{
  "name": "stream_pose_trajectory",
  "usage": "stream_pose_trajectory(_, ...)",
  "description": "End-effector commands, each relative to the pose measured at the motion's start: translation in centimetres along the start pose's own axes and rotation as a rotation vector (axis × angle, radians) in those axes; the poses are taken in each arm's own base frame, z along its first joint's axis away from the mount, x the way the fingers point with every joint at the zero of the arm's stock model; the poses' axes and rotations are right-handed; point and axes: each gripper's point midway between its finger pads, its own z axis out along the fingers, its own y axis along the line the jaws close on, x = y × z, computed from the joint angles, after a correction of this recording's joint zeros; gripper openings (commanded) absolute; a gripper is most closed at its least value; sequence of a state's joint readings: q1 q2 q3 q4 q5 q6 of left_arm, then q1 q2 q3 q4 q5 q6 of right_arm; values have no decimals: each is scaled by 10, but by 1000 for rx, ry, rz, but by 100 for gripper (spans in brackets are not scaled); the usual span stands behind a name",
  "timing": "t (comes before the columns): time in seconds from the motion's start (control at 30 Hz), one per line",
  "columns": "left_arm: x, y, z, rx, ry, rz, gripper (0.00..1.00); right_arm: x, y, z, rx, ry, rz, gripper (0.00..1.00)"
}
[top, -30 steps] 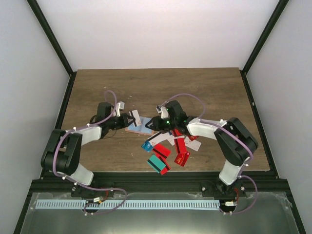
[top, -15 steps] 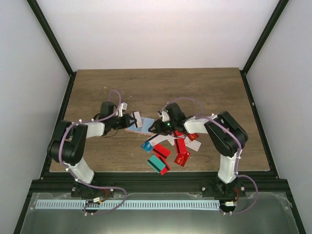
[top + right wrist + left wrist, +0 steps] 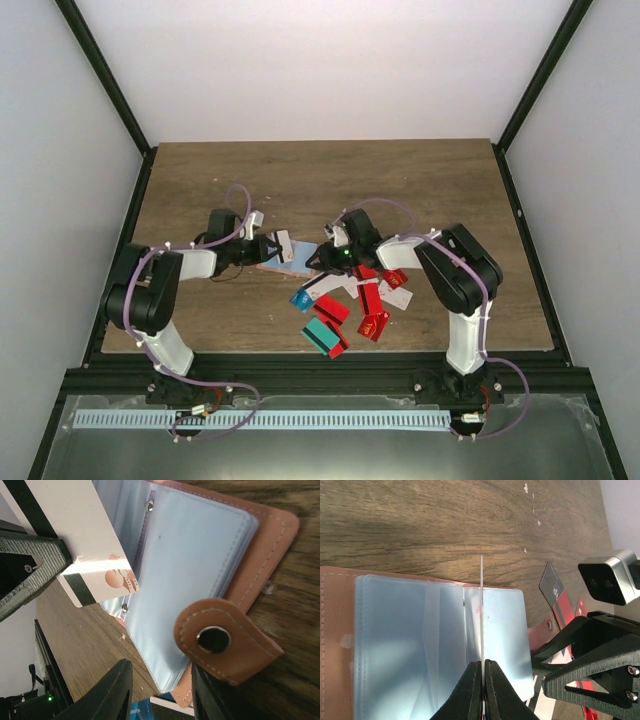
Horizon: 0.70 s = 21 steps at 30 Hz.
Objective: Put the credit cards into the card holder
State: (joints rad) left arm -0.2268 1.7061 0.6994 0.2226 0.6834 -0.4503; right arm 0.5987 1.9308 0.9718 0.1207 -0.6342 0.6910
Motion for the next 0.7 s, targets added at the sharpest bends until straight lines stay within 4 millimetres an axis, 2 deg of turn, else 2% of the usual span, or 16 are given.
stream_pose_trajectory(0.0, 4, -9, 6, 47, 30, 29, 4, -16, -7, 1, 5, -26, -13, 35)
stream_pose_trajectory(0.43, 12, -17, 11, 109, 53, -6, 4, -25, -22, 8, 28, -24, -10, 29)
stream_pose_trajectory(0.67, 22, -10, 9, 82, 58, -49, 4, -33, -32, 13, 71, -25, -35, 26)
